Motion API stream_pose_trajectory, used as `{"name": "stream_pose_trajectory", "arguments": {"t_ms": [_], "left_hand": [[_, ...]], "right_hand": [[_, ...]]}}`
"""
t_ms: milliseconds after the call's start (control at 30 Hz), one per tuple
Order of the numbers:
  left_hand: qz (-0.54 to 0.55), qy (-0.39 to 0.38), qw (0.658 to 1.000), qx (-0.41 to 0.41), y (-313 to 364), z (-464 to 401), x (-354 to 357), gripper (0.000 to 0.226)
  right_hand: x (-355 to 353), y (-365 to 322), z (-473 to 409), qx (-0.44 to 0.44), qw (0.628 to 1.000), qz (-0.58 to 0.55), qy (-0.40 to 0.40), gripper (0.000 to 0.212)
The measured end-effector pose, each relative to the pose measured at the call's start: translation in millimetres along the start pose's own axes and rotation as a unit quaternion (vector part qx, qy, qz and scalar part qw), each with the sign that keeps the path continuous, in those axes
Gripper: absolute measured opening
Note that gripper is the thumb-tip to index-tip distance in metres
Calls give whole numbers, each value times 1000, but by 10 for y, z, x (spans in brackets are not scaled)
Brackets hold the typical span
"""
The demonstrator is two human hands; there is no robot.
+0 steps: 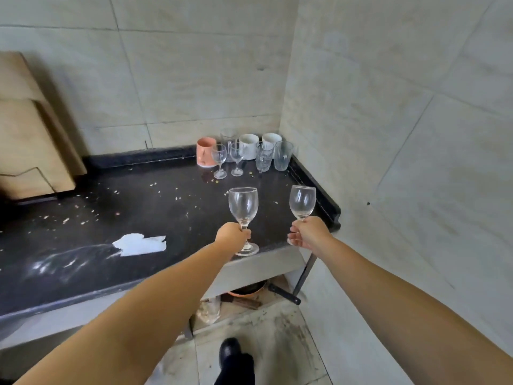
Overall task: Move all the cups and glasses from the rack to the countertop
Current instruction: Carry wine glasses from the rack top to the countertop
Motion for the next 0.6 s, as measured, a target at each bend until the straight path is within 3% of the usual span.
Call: {"name": "stream_pose_trajectory", "arguments": {"t_ms": [233,367,600], "left_hand": [[16,-21,1000,10,687,-1386,-242,32],[-11,-1,1000,3,949,-1922,-422,30],[23,4,999,-36,1203,-2882,-246,26]], "right_hand": [[-156,-842,-1252,-52,993,101,43,8],[-266,-1184,-1754,-87,985,127,72,24],[-288,-1299,-2861,-61,993,96,34,28]]}}
Point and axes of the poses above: each hand's wrist, its own z-axis away from the middle knuckle, its own x-axis out of the palm, y = z × x, the point moved 8 cm from there along -z, towards the middle knuckle, and after that the axes turned 6 degrees about -y, right-handed, at the moved point
